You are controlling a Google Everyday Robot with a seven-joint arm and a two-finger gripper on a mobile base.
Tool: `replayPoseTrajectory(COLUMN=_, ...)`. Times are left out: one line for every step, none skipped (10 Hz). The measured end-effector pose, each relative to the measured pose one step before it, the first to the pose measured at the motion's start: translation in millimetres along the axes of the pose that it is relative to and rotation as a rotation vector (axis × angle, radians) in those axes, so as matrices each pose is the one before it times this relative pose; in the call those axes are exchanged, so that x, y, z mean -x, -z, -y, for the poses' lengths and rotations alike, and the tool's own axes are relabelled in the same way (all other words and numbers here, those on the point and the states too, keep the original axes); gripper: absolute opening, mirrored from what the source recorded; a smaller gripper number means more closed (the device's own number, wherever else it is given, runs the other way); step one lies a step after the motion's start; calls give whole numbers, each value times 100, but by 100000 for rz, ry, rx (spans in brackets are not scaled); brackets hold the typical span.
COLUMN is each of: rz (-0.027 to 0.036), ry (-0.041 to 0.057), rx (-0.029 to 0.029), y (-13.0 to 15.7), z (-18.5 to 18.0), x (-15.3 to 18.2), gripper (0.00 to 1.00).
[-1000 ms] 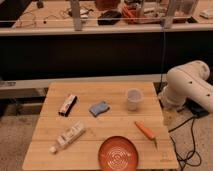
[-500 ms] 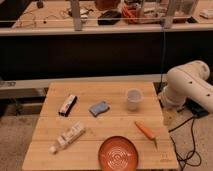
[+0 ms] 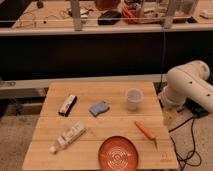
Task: Drag the pepper across the table
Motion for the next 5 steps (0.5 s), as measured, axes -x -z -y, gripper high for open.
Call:
replayPoseTrajectory(rz=2, ry=14, rx=8, y=-6, z=-4, x=4, gripper=80)
replayPoseTrajectory(rz=142, ry=903, rx=428, y=-301, z=-263, x=172, gripper=80)
replayPoseTrajectory(rz=448, ry=2010, rx=558, y=-564, z=-461, x=459, gripper=80)
replayPoseTrajectory(rz=607, ry=2549, rx=725, y=-1102, z=-725, x=796, gripper=80)
replayPoseTrajectory(rz=123, ry=1688, rx=364, y=-571, z=-241, x=332, gripper=80)
